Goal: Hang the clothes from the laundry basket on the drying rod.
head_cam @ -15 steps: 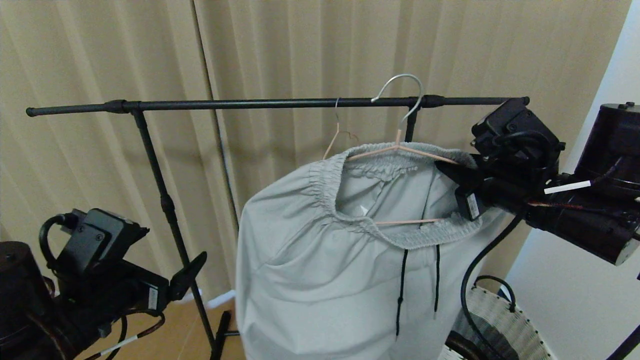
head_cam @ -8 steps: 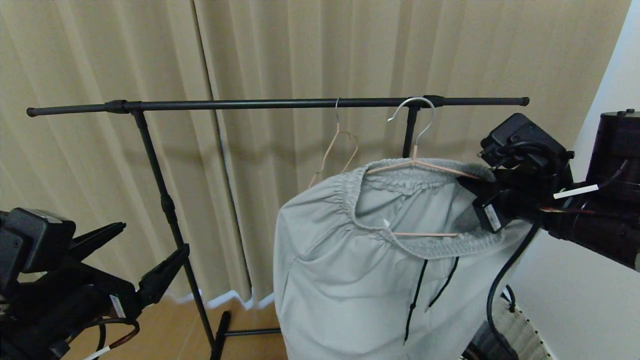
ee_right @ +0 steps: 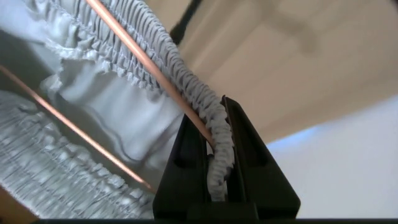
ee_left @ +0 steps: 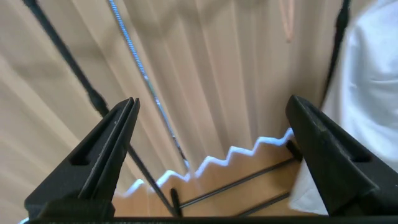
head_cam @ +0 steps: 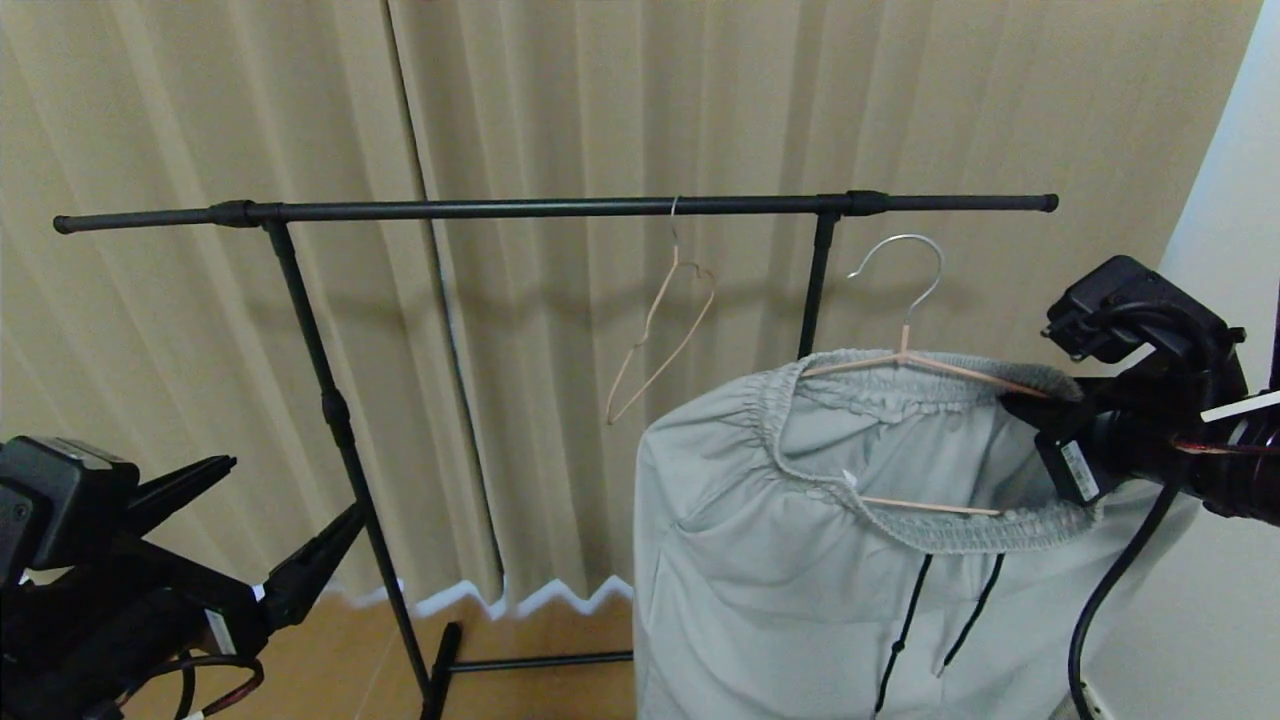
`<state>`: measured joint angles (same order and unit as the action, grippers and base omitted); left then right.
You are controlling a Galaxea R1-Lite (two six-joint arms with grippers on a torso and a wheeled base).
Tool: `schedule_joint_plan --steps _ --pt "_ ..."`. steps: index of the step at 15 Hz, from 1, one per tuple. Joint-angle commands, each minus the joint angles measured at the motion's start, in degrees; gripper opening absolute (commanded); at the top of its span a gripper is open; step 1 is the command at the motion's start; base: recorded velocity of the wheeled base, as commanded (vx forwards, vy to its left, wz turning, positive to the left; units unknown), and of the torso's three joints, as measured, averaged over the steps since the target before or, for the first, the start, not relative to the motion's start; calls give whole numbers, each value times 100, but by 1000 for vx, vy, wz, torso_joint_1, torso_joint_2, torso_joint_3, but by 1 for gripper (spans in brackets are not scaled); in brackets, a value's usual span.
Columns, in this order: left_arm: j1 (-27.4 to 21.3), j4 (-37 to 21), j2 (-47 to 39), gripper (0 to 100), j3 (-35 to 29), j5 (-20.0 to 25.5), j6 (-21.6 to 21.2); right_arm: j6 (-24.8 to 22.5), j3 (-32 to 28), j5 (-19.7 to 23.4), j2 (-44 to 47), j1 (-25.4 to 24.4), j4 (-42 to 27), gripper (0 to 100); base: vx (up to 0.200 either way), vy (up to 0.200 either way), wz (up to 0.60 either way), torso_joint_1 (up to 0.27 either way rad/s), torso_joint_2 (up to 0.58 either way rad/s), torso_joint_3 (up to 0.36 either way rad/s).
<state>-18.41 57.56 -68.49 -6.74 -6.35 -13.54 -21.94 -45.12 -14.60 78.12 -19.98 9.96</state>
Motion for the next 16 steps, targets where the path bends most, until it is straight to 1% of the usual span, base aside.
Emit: schedule_joint_plan --steps 1,3,9,16 --pt "57 9 11 100 15 2 -8 50 12 -7 -148 29 -56 0 0 0 0 0 0 0" --pt "57 9 20 100 6 2 -8 85 56 -7 -148 47 -56 0 0 0 0 0 0 0" --pt "57 27 46 100 -3 2 -8 190 64 1 -148 47 -47 0 0 200 0 2 0 6" --pt "65 27 46 100 -11 2 1 190 91 1 -148 29 -29 0 0 200 0 3 3 4"
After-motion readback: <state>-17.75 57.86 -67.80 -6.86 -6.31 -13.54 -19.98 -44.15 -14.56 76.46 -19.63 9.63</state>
